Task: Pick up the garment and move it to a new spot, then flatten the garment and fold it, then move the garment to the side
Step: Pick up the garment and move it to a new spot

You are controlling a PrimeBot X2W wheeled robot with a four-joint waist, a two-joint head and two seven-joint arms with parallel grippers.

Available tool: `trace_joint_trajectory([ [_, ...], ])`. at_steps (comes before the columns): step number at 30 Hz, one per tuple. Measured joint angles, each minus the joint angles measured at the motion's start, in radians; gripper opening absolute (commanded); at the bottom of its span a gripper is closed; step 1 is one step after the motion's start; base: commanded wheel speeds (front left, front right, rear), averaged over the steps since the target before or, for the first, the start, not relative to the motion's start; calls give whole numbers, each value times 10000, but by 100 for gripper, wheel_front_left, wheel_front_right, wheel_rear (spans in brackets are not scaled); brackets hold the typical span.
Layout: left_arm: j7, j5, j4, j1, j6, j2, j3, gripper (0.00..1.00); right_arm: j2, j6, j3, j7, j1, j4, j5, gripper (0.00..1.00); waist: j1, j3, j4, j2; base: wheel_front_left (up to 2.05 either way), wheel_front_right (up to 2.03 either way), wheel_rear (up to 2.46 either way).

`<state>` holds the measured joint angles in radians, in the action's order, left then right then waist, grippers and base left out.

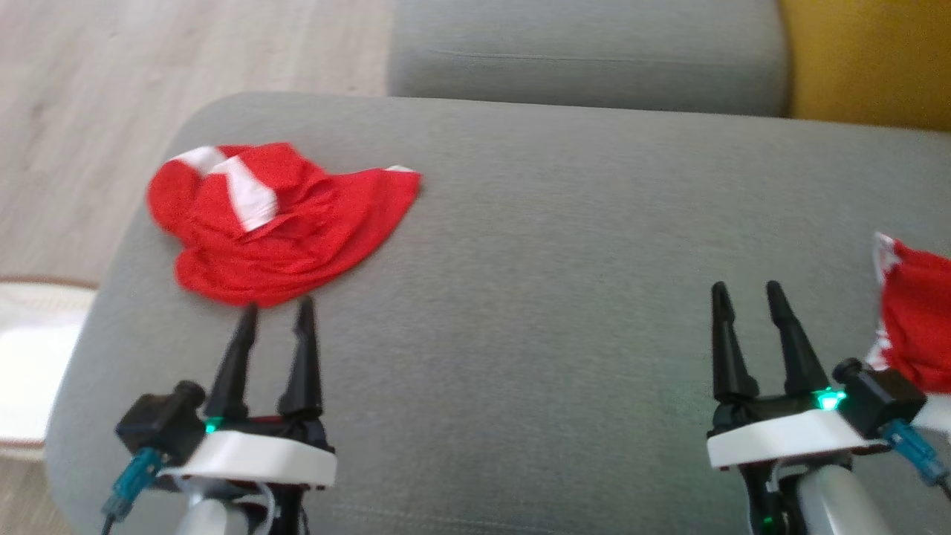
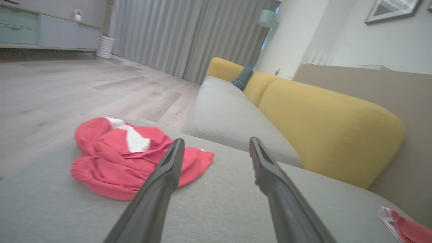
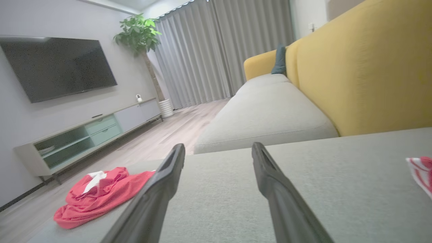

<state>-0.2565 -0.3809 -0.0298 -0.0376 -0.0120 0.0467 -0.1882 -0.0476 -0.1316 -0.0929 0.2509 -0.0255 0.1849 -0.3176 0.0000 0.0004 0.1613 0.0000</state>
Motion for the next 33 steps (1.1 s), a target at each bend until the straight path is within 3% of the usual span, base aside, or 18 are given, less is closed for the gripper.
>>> trace_joint_trajectory([
  [12, 0, 186, -36, -23, 29, 13, 309, 100, 8, 0, -372, 0, 15, 96, 71, 100, 0, -32, 1692, 0, 0, 0, 0],
  [22, 0, 159, -31, -350, 48, 17, 403, 100, 13, 2, -878, 0, 260, 259, -96, 100, 0, -204, 2703, 0, 0, 0, 0],
  [33, 0, 159, 92, -397, 90, 10, 869, 100, 13, 0, -1041, 0, 254, 280, -153, 100, 0, -2, 2709, 0, 0, 0, 0],
])
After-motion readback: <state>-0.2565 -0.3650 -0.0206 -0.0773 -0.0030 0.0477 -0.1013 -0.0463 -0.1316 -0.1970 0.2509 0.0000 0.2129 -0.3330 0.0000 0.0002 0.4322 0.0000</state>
